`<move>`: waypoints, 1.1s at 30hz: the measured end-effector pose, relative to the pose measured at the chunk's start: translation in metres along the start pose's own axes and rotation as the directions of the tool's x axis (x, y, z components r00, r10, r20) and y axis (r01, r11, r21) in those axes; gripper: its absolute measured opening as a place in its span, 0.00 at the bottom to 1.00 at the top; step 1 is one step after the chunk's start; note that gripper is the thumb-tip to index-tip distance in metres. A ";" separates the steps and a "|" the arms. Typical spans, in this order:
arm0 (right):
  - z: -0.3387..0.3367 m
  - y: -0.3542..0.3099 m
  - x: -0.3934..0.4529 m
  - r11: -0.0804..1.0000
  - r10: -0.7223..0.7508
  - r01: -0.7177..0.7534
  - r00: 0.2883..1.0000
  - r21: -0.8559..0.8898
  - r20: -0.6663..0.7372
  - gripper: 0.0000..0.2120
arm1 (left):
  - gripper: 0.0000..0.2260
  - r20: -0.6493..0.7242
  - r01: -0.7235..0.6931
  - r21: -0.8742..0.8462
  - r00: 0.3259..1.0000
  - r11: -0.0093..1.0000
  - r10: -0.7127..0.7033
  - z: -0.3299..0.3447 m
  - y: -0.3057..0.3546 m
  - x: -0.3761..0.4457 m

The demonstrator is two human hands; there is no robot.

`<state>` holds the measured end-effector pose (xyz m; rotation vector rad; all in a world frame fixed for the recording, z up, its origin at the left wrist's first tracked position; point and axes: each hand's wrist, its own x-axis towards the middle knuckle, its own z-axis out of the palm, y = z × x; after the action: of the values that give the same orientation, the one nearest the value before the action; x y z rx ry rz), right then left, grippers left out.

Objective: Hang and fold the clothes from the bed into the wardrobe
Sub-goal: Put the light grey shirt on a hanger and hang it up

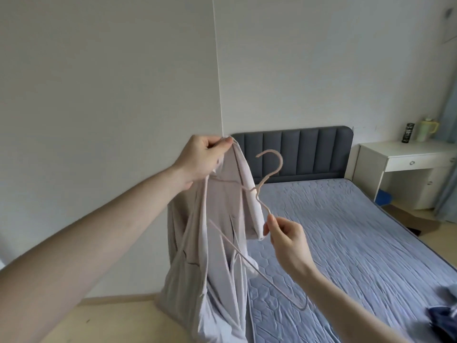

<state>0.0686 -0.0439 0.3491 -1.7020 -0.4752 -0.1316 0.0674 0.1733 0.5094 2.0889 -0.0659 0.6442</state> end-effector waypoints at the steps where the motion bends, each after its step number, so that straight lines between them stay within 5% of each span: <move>1: 0.001 0.002 0.000 0.999 -0.006 0.008 0.999 0.050 -0.041 0.23 | 0.22 0.044 -0.012 0.005 0.999 1.000 0.012 0.001 0.004 -0.012; 5: 0.003 0.006 0.000 0.988 -0.056 0.078 0.986 0.135 -0.159 0.24 | 0.19 0.279 -0.171 0.197 0.954 0.965 0.111 0.000 0.014 -0.057; 9: 0.006 0.002 0.000 0.976 -0.119 0.151 0.973 0.157 -0.196 0.23 | 0.13 0.498 -0.250 0.366 0.866 0.896 0.038 -0.014 0.026 -0.077; 12: 0.007 -0.003 0.003 0.964 -0.153 0.192 0.966 0.183 -0.210 0.23 | 0.05 0.457 -0.309 0.371 0.882 0.876 0.117 -0.030 0.036 -0.069; 13: 0.006 -0.005 0.006 0.961 -0.156 0.198 0.964 0.193 -0.215 0.23 | 0.09 0.375 -0.393 0.415 0.896 0.821 0.239 -0.036 0.035 -0.058; 15: 0.003 -0.011 0.013 0.955 -0.173 0.217 0.961 0.203 -0.215 0.23 | 0.18 0.344 -0.542 0.636 0.836 0.549 0.427 -0.047 0.031 -0.032; 17: 0.000 -0.017 0.017 0.952 -0.208 0.247 0.956 0.184 -0.205 0.22 | 0.19 0.431 -0.572 0.723 0.812 0.388 0.393 -0.051 0.025 -0.008; 19: -0.005 -0.018 0.019 0.950 -0.234 0.263 0.956 0.166 -0.177 0.22 | 0.03 0.419 -0.533 0.717 0.844 0.448 0.335 -0.048 0.021 0.008; 23: -0.025 -0.013 0.029 0.955 -0.149 0.153 0.988 0.252 -0.036 0.21 | 0.11 0.243 -0.338 0.806 0.937 0.486 0.249 -0.041 0.010 0.021; 26: -0.054 0.014 0.037 0.901 0.134 -0.116 0.991 0.419 -0.014 0.29 | 0.13 0.150 -0.248 0.818 0.963 0.520 0.224 -0.037 0.004 0.024; 28: -0.067 0.049 0.031 0.795 0.310 -0.256 0.951 0.550 -0.006 0.25 | 0.15 0.135 -0.242 0.797 0.964 0.553 0.227 -0.038 0.002 0.025; 31: -0.055 0.097 0.012 0.752 0.465 -0.433 0.883 0.497 0.067 0.13 | 0.15 0.118 -0.227 0.780 0.969 0.583 0.219 -0.043 0.002 0.030; 33: -0.030 0.108 -0.003 0.782 0.473 -0.504 0.863 0.367 0.177 0.15 | 0.14 0.113 -0.234 0.754 0.967 0.614 0.229 -0.046 0.003 0.033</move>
<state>0.1129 -0.0858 0.2547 -1.3689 -0.0846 0.3924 0.0752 0.2143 0.5477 2.9500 -0.0764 0.9390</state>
